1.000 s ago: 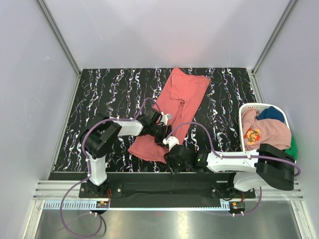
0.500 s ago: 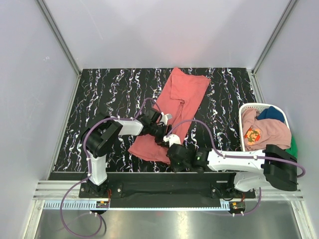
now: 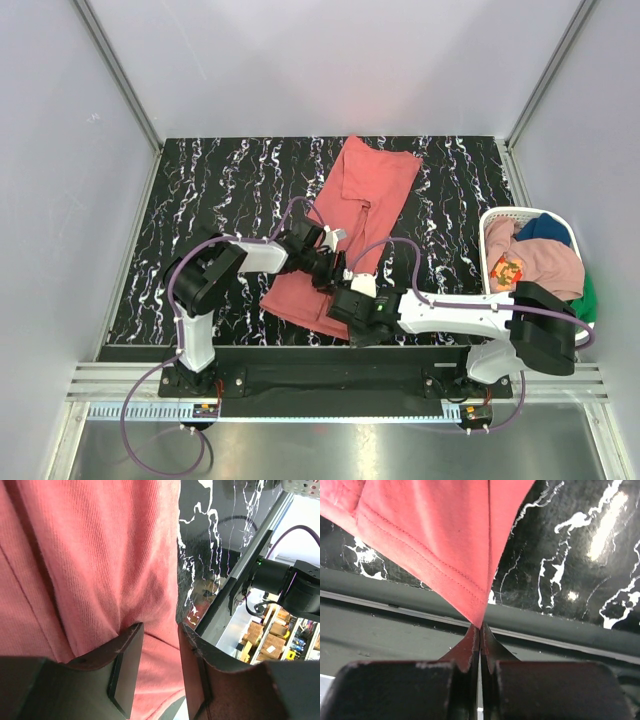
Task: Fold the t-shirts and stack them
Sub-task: Fold the tshirt
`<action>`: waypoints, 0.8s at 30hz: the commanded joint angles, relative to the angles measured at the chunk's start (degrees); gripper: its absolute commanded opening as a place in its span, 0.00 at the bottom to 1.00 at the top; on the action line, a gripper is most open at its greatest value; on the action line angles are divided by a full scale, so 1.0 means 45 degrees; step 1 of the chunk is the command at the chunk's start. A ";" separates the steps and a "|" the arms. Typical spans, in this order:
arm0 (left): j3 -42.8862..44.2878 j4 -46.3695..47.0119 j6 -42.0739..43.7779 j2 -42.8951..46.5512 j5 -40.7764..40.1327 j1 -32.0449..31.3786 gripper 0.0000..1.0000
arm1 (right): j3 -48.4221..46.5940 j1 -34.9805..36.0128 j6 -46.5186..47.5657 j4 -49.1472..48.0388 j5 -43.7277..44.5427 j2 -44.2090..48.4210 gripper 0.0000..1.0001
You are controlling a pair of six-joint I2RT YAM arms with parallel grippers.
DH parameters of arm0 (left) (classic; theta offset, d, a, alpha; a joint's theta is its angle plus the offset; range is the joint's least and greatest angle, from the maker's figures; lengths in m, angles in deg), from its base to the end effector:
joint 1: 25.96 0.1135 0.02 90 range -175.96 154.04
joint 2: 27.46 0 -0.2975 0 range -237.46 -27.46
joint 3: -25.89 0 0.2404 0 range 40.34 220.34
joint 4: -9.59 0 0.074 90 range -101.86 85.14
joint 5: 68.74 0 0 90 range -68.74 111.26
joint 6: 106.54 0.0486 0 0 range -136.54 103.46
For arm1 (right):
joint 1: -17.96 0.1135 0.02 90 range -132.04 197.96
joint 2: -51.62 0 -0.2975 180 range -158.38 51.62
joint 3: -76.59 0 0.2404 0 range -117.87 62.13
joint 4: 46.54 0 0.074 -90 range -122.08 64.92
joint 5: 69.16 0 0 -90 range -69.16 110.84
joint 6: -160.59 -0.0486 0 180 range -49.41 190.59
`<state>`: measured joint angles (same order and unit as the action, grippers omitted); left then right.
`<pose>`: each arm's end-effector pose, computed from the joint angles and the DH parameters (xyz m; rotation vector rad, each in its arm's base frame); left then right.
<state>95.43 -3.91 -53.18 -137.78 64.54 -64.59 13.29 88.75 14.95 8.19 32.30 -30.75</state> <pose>0.2676 -0.2565 0.1467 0.4006 2.7529 -1.4099 0.0886 0.2250 0.2130 -0.3327 2.8085 0.2314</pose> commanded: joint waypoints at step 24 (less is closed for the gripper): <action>-0.1069 -0.3901 0.0290 0.4866 -0.4108 -0.0241 0.47 | -0.1296 -0.1879 0.0644 -0.0159 0.1438 0.1429 0.14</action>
<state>93.38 -18.21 -52.81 -119.49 50.93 -64.94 8.88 83.81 15.04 10.35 36.67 -23.75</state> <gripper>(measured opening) 0.478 0.149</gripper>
